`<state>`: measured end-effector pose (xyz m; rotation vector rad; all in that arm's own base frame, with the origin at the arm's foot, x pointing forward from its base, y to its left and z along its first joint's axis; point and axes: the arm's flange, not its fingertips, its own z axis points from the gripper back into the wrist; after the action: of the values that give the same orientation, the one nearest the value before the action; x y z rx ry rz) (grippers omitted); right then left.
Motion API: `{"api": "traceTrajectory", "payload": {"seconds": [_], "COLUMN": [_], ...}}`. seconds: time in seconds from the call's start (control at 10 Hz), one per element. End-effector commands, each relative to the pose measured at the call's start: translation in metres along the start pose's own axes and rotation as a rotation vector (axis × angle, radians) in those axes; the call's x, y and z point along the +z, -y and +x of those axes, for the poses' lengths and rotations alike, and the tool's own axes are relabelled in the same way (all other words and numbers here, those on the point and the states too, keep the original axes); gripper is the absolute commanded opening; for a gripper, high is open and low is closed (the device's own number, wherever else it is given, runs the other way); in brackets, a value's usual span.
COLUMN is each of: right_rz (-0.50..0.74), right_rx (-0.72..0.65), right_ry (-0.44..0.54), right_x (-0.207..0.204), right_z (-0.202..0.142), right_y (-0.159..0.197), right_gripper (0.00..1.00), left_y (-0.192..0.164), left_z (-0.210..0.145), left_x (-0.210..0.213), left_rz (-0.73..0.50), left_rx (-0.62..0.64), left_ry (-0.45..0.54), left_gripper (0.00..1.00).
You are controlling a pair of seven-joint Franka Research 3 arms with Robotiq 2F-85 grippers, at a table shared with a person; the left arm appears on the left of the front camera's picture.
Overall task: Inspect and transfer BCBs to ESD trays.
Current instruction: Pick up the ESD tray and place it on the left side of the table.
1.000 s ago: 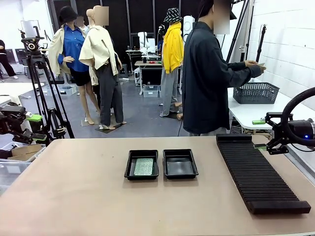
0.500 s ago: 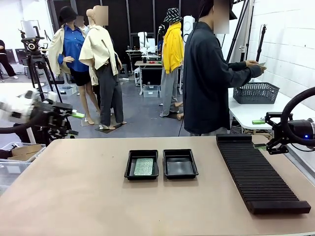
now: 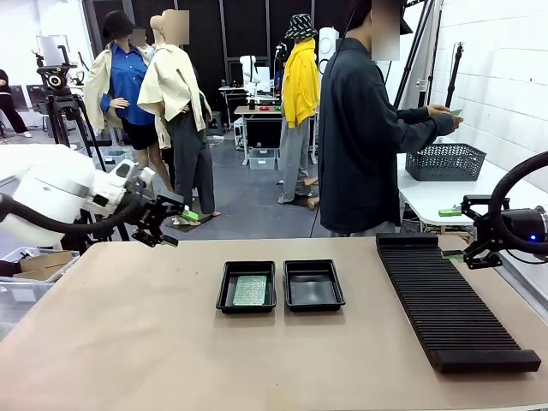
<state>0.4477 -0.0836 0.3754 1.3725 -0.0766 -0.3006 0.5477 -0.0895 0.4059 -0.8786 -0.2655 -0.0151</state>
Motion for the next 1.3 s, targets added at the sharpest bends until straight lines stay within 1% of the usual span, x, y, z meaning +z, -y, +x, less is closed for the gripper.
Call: {"api": "traceTrajectory", "payload": {"seconds": [0.0, 0.1, 0.3, 0.9, 1.0, 1.2], "right_rz": [0.002, 0.002, 0.002, 0.002, 0.002, 0.002], "right_rx": [0.000, 0.000, 0.000, 0.000, 0.000, 0.000], "right_ry": [0.001, 0.001, 0.001, 0.001, 0.001, 0.001], "right_x": [0.000, 0.000, 0.000, 0.000, 0.000, 0.000], "right_z": [-0.003, -0.003, -0.003, -0.003, -0.003, -0.003], "right_y": [0.000, 0.000, 0.000, 0.000, 0.000, 0.000], "right_gripper": [1.00, 1.00, 1.00, 1.00, 1.00, 1.00], "left_y": [0.017, 0.024, 0.033, 0.034, 0.035, 0.039], "left_z": [0.009, 0.009, 0.008, 0.005, 0.004, 0.006], "left_x": [-0.025, -0.044, -0.071, -0.130, -0.135, -0.147], "left_rz": [0.098, 0.173, 0.267, 0.416, 0.444, 0.503], "left_rx": [-0.004, -0.006, -0.011, -0.016, -0.021, -0.017], "left_ry": [-0.045, -0.067, -0.088, -0.137, -0.158, -0.153], "left_gripper": [1.00, 1.00, 1.00, 1.00, 1.00, 1.00]}}
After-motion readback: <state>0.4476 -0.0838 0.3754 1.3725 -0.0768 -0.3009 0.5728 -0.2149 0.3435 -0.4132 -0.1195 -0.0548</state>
